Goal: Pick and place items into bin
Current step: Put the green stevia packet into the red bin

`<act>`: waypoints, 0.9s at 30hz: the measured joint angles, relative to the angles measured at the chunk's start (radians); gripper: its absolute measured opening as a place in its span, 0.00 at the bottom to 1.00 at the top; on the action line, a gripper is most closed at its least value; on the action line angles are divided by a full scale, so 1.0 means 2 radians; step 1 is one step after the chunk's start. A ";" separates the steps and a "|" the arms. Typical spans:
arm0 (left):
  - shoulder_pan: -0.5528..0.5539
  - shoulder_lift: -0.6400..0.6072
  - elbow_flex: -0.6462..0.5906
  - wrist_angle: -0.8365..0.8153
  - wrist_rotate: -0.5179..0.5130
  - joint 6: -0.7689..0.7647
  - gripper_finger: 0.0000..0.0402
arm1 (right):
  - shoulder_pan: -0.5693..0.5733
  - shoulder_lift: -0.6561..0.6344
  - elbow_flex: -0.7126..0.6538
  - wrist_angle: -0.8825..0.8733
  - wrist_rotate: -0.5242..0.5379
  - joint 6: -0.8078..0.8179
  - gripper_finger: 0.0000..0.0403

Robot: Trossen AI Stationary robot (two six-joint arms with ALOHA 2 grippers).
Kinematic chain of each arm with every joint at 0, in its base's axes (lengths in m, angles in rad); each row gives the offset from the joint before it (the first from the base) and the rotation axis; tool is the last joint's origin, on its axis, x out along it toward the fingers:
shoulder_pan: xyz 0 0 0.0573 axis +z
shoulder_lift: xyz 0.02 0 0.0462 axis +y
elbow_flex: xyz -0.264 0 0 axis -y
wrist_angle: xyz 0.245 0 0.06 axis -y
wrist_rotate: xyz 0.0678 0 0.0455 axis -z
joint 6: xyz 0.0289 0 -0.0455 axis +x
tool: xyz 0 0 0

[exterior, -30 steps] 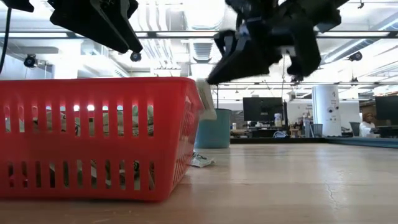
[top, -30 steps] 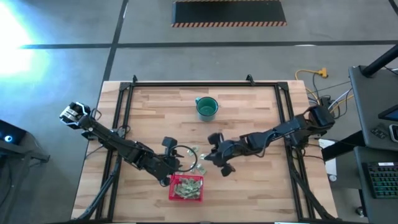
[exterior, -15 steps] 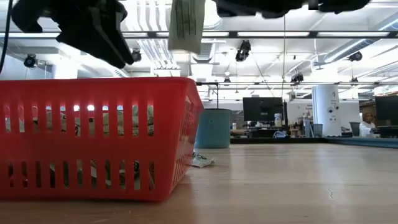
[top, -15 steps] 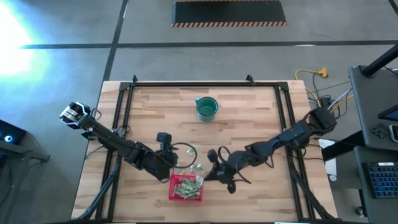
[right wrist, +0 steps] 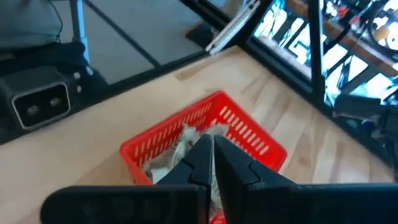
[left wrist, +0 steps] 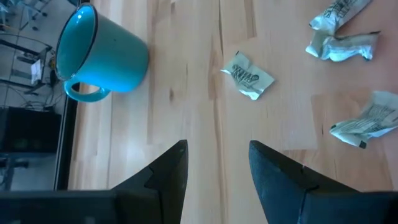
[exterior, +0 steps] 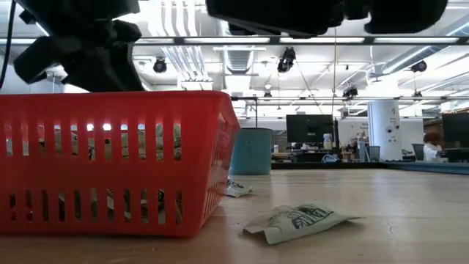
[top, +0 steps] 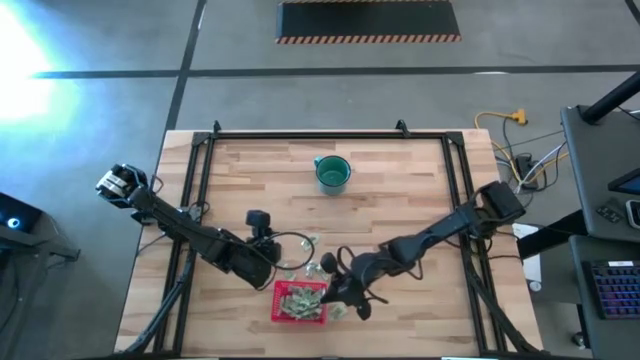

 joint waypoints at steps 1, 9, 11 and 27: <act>0.000 0.000 -0.002 0.001 0.000 0.000 0.38 | 0.000 0.000 0.005 -0.016 0.000 0.003 0.02; 0.000 -0.001 -0.004 0.001 -0.002 0.000 0.38 | 0.001 -0.015 0.042 -0.223 0.004 0.096 0.02; 0.000 -0.002 -0.004 0.001 -0.002 0.000 0.38 | 0.004 -0.013 0.039 -0.225 -0.018 0.100 0.02; 0.000 -0.003 -0.005 0.002 -0.002 -0.001 0.38 | 0.010 0.009 -0.009 -0.135 -0.043 0.148 0.37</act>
